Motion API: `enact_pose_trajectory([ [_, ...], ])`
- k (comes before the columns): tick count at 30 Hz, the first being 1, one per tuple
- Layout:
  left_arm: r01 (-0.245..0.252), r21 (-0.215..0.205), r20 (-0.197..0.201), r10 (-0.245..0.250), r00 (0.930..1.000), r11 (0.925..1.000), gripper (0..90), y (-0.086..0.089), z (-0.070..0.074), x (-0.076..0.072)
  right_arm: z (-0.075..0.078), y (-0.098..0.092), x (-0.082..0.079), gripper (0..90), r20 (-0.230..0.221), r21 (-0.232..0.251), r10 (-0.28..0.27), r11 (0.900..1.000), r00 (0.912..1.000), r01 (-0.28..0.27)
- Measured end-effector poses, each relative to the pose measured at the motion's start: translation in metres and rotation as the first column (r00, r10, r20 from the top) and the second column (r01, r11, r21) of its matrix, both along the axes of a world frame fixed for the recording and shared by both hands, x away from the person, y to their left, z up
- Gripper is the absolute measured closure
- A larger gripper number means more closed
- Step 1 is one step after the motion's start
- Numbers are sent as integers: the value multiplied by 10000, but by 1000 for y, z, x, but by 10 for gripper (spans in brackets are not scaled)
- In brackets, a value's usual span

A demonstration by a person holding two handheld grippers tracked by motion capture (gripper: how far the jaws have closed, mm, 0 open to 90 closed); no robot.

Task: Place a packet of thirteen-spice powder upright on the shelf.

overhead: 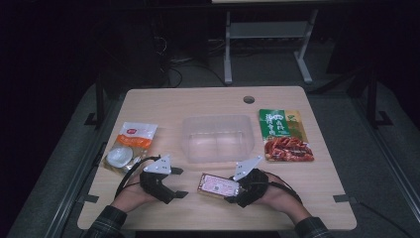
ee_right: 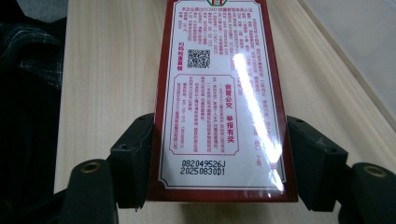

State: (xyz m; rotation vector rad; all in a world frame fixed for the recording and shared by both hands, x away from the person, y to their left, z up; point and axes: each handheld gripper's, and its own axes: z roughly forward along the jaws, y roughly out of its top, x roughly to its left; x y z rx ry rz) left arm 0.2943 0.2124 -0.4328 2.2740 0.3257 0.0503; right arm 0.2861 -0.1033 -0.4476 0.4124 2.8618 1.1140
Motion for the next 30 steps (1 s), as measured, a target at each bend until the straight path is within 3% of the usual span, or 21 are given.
enact_pose_trajectory([
  [1, 122, 11, 34, -122, 9999, 9999, 175, -1, 1, -1, 0, -1, 1, 317, 235, -75, 226, 9997, 9995, -224],
  [9, 809, -212, 144, -806, 9966, 9965, 143, -13, 1, -7, 4, 2, -3, 317, 283, 171, 698, 9974, 9972, -703],
  [10, 907, -229, 170, -903, 9958, 9956, 143, -15, 0, -7, 6, 3, -6, 317, 62, 293, 611, 9977, 9981, -613],
  [11, 980, -233, 164, -976, 9951, 9949, 141, -16, 0, -8, 6, 3, -5, 317, 323, 260, 949, 9951, 9950, -957],
  [24, 1810, -211, 22, -1810, 9835, 9833, 142, -38, -6, -15, 12, 13, -14, 316, 325, 843, 1563, 9838, 9872, -1585],
  [30, 2002, -248, -10, -2002, 9797, 9795, 176, -42, -6, -17, 13, 15, -16, 316, 307, 878, 1668, 9817, 9855, -1689],
])
